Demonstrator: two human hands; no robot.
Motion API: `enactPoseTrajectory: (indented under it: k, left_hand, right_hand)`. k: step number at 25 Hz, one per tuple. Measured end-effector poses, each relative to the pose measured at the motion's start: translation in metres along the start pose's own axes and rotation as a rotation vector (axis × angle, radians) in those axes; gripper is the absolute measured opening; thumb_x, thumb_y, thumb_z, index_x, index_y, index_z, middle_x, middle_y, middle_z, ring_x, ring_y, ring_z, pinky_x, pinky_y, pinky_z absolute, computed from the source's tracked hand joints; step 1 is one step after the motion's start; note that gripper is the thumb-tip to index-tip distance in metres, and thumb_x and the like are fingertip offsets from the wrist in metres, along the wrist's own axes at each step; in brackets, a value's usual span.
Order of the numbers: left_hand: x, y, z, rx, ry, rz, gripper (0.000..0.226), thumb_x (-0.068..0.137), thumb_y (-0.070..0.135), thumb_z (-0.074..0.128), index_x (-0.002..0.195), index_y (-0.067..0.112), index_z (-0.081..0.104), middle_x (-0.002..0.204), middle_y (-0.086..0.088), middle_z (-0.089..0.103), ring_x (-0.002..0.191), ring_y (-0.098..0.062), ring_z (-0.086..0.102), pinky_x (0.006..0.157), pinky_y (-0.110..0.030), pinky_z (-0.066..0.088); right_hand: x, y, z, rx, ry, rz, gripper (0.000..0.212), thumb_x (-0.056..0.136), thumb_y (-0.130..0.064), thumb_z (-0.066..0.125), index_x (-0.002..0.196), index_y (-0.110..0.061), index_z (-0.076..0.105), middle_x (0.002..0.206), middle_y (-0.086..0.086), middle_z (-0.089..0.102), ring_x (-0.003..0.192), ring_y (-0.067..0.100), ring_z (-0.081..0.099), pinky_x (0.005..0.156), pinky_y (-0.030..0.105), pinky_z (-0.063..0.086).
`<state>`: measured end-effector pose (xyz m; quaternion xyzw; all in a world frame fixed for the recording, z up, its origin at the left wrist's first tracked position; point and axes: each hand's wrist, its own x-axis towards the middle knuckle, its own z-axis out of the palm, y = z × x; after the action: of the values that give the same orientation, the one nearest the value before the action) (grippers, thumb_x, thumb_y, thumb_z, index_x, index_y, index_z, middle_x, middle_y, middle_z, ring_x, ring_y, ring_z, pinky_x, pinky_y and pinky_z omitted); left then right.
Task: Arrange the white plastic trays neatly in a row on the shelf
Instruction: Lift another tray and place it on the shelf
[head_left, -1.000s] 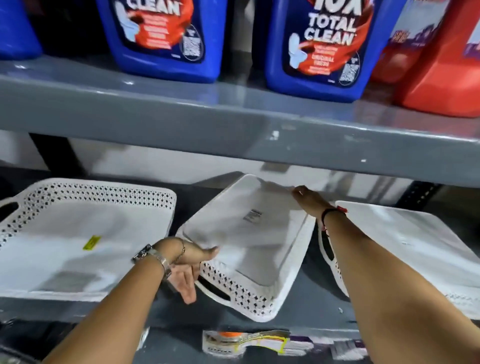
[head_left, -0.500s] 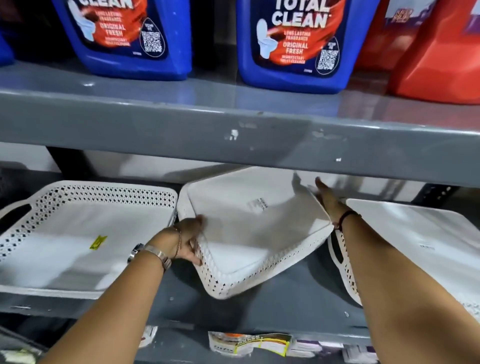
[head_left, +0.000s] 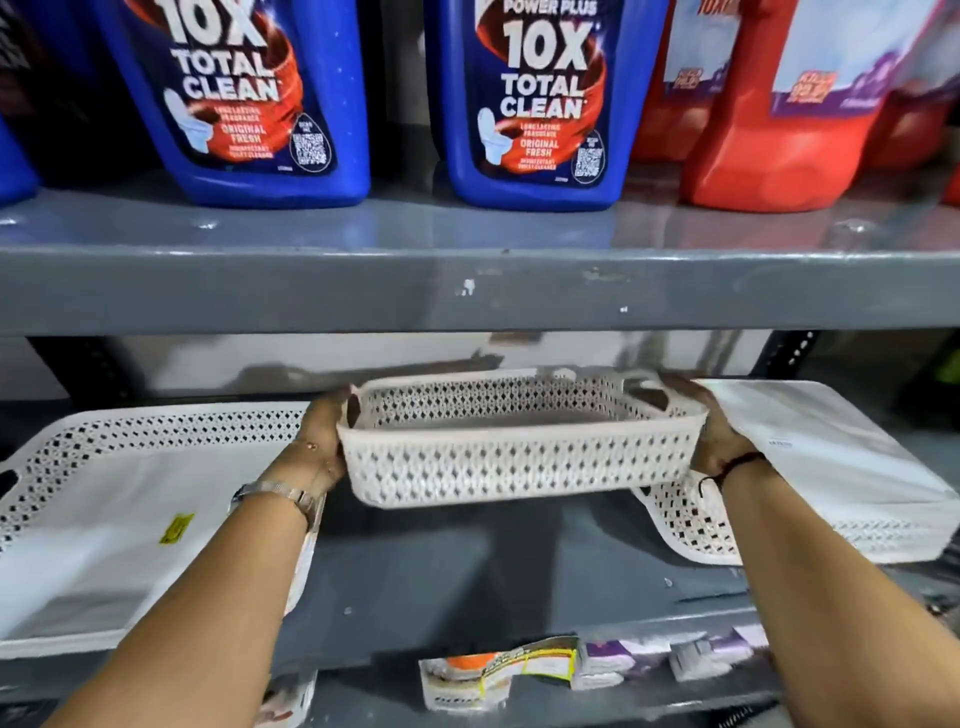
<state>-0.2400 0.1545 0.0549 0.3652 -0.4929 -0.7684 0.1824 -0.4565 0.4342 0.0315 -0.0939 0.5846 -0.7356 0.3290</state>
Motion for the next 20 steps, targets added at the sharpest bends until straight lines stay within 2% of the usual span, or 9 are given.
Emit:
enactPoseTrajectory:
  k: [2,5,7,9,11,12,15,18,20]
  left_hand:
    - [0.001,-0.008,-0.009,0.300,0.061,-0.059,0.034,0.096,0.006,0.041,0.067,0.001,0.057,0.036,-0.011,0.058,0.029,-0.018,0.057,0.032,-0.015,0.042]
    - [0.007,-0.014,-0.016,0.645,0.110,-0.062,0.025,0.096,0.000,0.038,0.102,-0.016,0.056,0.071,-0.022,0.057,0.060,-0.028,0.062,0.048,-0.021,0.034]
    - [0.006,-0.018,-0.018,0.766,0.074,-0.158,0.030,0.095,-0.001,0.036,0.118,-0.016,0.048,0.084,-0.024,0.054,0.077,-0.034,0.057,0.058,-0.026,0.040]
    - [0.001,-0.021,-0.014,0.920,0.047,-0.230,0.032,0.096,0.001,0.034,0.124,-0.009,0.043,0.095,-0.031,0.056,0.083,-0.040,0.057,0.053,-0.028,0.045]
    - [0.003,-0.020,-0.010,1.040,0.066,-0.242,0.044,0.097,0.005,0.031,0.139,-0.008,0.029,0.135,-0.036,0.043,0.118,-0.047,0.049,0.059,-0.036,0.044]
    - [0.002,-0.018,-0.006,1.115,0.060,-0.244,0.046,0.097,0.007,0.030,0.141,-0.008,0.027,0.142,-0.033,0.036,0.125,-0.047,0.044,0.068,-0.040,0.045]
    - [-0.004,-0.012,0.005,1.358,0.035,-0.195,0.042,0.097,0.005,0.030,0.136,-0.010,0.035,0.146,-0.027,0.037,0.123,-0.035,0.049,0.095,-0.034,0.044]
    - [-0.015,0.002,0.023,1.723,0.001,-0.118,0.040,0.098,0.006,0.028,0.134,-0.007,0.041,0.144,-0.017,0.044,0.131,-0.028,0.045,0.108,-0.032,0.035]
    - [-0.019,0.006,0.047,1.836,0.030,-0.022,0.040,0.098,0.010,0.027,0.131,-0.004,0.046,0.142,-0.018,0.047,0.133,-0.028,0.044,0.109,-0.033,0.035]
  right_hand:
    - [-0.005,0.011,-0.006,-0.104,0.016,0.072,0.016,0.067,-0.026,0.074,0.067,-0.010,0.069,0.060,0.005,0.070,0.057,0.017,0.068,0.055,0.026,0.058]
    - [0.000,0.032,-0.013,-0.523,0.078,0.106,0.040,0.090,-0.004,0.051,0.051,-0.008,0.049,0.047,0.003,0.054,0.044,0.017,0.053,0.047,0.024,0.043]
    - [0.000,0.042,-0.012,-0.678,0.088,0.119,0.038,0.092,0.000,0.046,0.055,-0.010,0.050,0.046,0.003,0.049,0.045,0.019,0.041,0.045,0.025,0.032]
    - [-0.002,0.049,-0.011,-0.774,0.103,0.125,0.033,0.093,0.000,0.044,0.063,-0.010,0.050,0.052,0.006,0.047,0.045,0.016,0.038,0.044,0.024,0.030]
    - [-0.001,0.052,-0.010,-0.832,0.132,0.100,0.031,0.094,0.000,0.043,0.066,-0.010,0.051,0.054,0.006,0.046,0.050,0.017,0.040,0.049,0.025,0.030]
    - [-0.001,0.051,-0.007,-0.850,0.142,0.093,0.029,0.093,0.000,0.042,0.068,-0.009,0.052,0.054,0.005,0.047,0.051,0.017,0.041,0.051,0.025,0.031]
    - [0.003,0.052,-0.010,-0.951,0.163,0.095,0.028,0.094,-0.003,0.040,0.068,-0.009,0.051,0.055,0.005,0.047,0.052,0.017,0.041,0.051,0.025,0.032]
    - [0.006,0.047,-0.010,-1.065,0.073,0.140,0.028,0.089,-0.010,0.046,0.062,-0.013,0.050,0.058,0.004,0.048,0.055,0.019,0.043,0.058,0.030,0.037]
    - [0.011,0.029,-0.017,-1.174,0.033,0.146,0.022,0.086,-0.014,0.050,0.065,-0.010,0.051,0.061,0.004,0.047,0.056,0.018,0.043,0.058,0.031,0.036]
